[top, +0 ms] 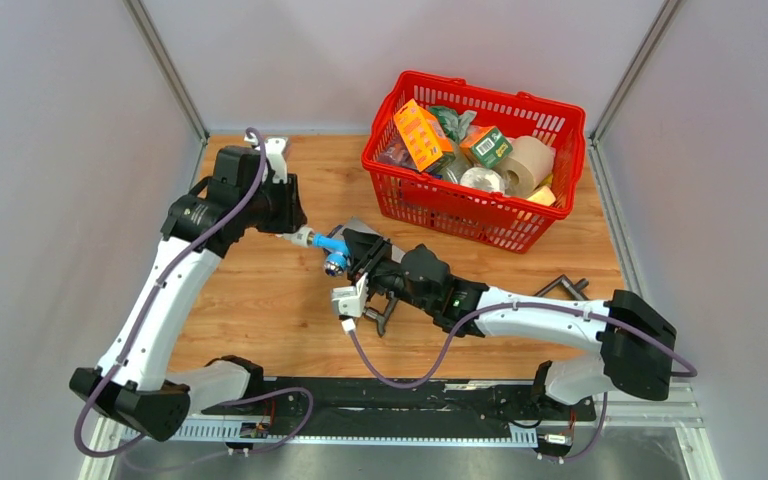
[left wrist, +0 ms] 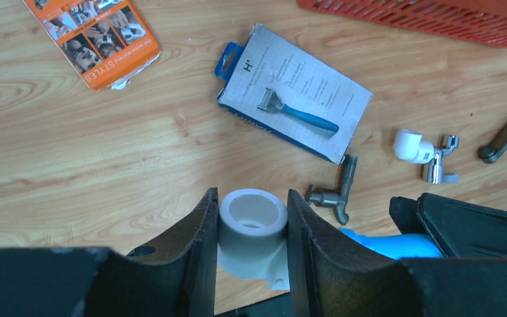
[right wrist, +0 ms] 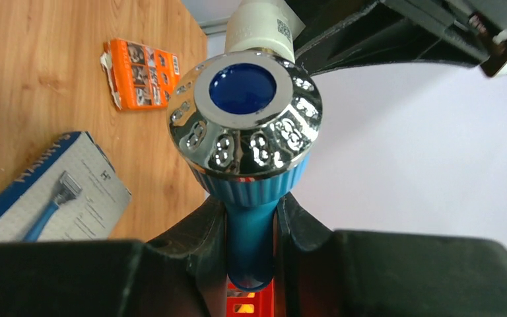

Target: Install the water faucets

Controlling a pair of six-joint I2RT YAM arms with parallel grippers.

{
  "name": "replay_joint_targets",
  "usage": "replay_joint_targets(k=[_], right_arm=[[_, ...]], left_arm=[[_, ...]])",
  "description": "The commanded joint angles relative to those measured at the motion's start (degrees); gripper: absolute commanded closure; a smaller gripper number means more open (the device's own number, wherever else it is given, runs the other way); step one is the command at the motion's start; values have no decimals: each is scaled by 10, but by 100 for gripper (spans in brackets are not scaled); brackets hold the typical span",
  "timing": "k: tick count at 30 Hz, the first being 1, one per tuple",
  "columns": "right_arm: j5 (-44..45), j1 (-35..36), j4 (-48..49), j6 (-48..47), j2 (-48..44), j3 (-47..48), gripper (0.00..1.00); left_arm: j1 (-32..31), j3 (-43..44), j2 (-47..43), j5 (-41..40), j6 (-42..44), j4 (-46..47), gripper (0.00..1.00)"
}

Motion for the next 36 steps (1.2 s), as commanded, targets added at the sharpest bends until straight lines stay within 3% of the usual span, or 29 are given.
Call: replay_joint_targets(k=[1,10,20,29,36], right_arm=[[-117,5,-10,120,-6,50,100],[-120,2,-39,249,6,80,100],[-149,-12,-47,463,9,107,100],[-182,-29,-48,655,14,126,100],[-145,-34,-20,667,18,89,100]], left_arm=[[-18,-46,-57,112,-82,143,100],[-24,-125,-128,94,-147,253,100],[-39,-214,-202,80,-182,388,100],[-56,-246,-231,58,-167,421,100],[-57,-255,-252,8,-169,412,100]])
